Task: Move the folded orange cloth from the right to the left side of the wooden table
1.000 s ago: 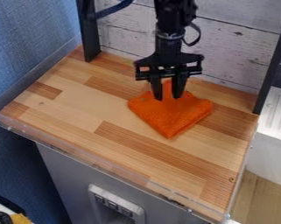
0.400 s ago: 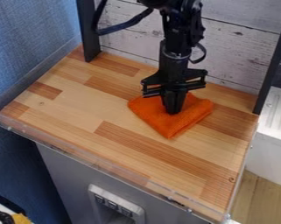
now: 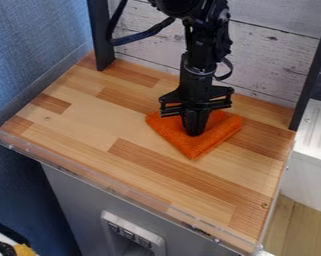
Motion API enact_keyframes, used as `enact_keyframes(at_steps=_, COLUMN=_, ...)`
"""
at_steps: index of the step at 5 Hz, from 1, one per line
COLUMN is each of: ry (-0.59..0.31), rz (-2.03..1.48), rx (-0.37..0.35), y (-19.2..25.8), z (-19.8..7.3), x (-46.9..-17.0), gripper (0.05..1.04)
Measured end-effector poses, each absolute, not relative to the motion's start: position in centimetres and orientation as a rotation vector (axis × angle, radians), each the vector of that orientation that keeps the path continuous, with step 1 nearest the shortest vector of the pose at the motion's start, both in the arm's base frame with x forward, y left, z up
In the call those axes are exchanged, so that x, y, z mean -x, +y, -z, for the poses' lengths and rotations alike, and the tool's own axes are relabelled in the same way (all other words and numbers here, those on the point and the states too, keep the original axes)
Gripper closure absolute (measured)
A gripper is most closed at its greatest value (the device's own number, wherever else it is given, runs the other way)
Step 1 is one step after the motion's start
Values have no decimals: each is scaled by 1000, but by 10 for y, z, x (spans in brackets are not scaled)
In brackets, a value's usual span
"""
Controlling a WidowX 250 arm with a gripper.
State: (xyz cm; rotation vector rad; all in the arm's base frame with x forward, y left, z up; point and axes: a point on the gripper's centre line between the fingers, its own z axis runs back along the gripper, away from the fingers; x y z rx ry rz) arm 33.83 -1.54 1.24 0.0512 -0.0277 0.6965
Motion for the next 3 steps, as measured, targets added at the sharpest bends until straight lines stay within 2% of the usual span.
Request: enact_keyframes(at_steps=3, ry=48, rz=-334, rx=-49, y=57, z=-11, x=-330, gripper=1025)
